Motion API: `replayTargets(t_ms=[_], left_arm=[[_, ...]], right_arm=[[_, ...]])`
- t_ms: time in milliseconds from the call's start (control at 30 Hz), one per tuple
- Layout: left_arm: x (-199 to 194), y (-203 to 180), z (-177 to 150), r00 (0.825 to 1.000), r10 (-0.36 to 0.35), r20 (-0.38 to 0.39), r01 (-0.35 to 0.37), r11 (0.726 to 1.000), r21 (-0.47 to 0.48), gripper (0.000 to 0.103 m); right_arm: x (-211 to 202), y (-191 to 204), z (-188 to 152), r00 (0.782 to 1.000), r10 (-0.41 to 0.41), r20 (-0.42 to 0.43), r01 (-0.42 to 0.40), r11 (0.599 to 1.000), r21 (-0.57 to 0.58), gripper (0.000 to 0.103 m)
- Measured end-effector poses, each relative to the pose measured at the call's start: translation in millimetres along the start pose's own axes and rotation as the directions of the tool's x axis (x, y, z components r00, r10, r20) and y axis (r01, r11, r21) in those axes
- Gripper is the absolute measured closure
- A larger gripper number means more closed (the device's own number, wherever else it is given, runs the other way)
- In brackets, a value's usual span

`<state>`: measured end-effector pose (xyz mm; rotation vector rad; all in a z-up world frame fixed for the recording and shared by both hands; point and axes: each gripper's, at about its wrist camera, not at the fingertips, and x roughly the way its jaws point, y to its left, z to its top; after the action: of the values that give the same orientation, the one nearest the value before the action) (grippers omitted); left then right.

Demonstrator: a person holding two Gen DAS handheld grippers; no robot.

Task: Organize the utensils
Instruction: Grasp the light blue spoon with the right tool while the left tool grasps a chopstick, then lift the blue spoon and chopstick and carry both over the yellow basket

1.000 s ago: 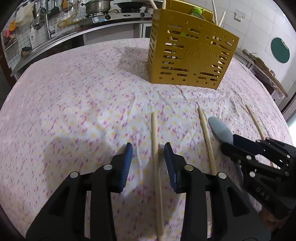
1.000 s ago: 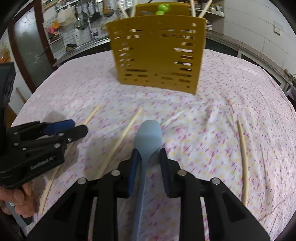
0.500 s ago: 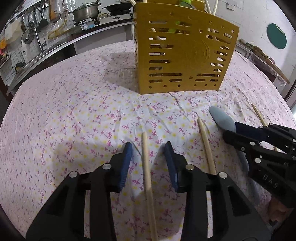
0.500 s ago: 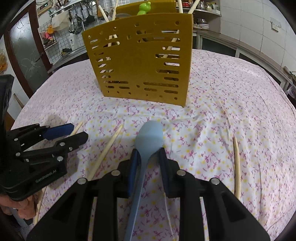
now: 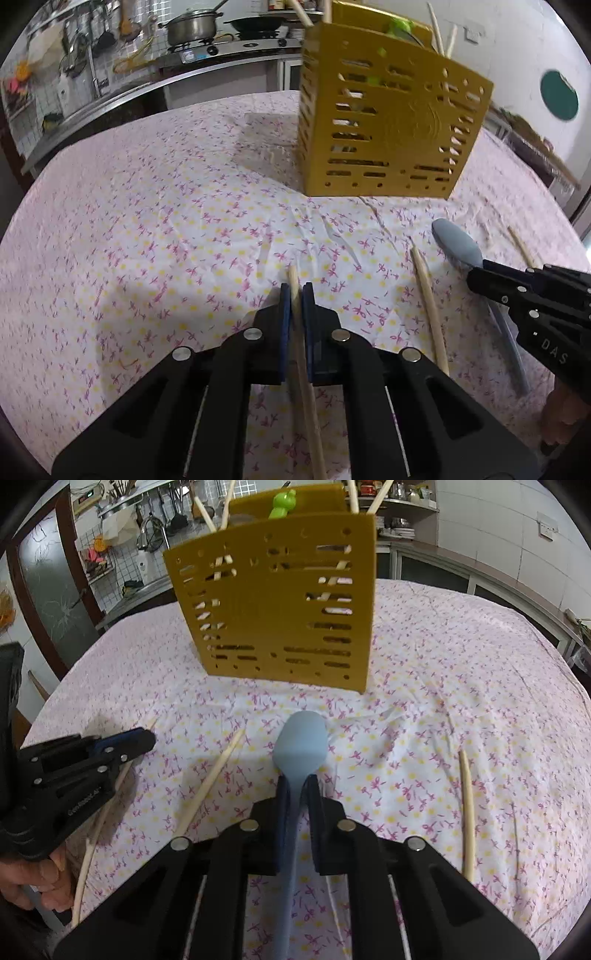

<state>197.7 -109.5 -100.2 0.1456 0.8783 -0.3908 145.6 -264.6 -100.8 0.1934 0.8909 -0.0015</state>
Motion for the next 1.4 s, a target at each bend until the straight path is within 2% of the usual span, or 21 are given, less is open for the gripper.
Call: replayTargets(t_ms=[367, 567, 767, 1100, 1167, 1267, 1400], left_arm=[[-39, 4, 6, 0.997, -0.005, 0.074, 0.006, 1.0, -0.022, 0.099], [-64, 2, 14, 0.991, -0.013, 0.136, 0.017, 1.0, -0.026, 0.099], [-97, 1, 22, 0.974, -0.028, 0.223, 0.039, 0.998, -0.046, 0.099], [-131, -5, 25, 0.955, -0.034, 0.296, 0.047, 0.998, -0.038, 0.099], [-134, -3, 26, 0.954, -0.032, 0.299, 0.045, 0.998, -0.035, 0.099], [-134, -3, 25, 0.955, -0.031, 0.294, 0.042, 0.999, -0.032, 0.099], [-132, 1, 24, 0.956, -0.026, 0.292, 0.041, 0.998, -0.044, 0.099]], right_arm=[[-34, -11, 12, 0.994, 0.017, 0.105, -0.02, 0.999, 0.031, 0.092], [-58, -13, 21, 0.983, 0.029, 0.18, -0.037, 0.999, 0.038, 0.092], [-84, -13, 28, 0.967, 0.02, 0.255, -0.029, 0.999, 0.032, 0.092], [-107, -11, 30, 0.949, 0.023, 0.314, -0.03, 0.999, 0.019, 0.092], [-105, -11, 31, 0.952, 0.013, 0.305, -0.018, 1.0, 0.012, 0.092], [-87, -16, 30, 0.975, 0.023, 0.223, -0.028, 0.999, 0.022, 0.092], [-61, -21, 23, 0.99, 0.011, 0.142, -0.017, 0.999, 0.043, 0.091]])
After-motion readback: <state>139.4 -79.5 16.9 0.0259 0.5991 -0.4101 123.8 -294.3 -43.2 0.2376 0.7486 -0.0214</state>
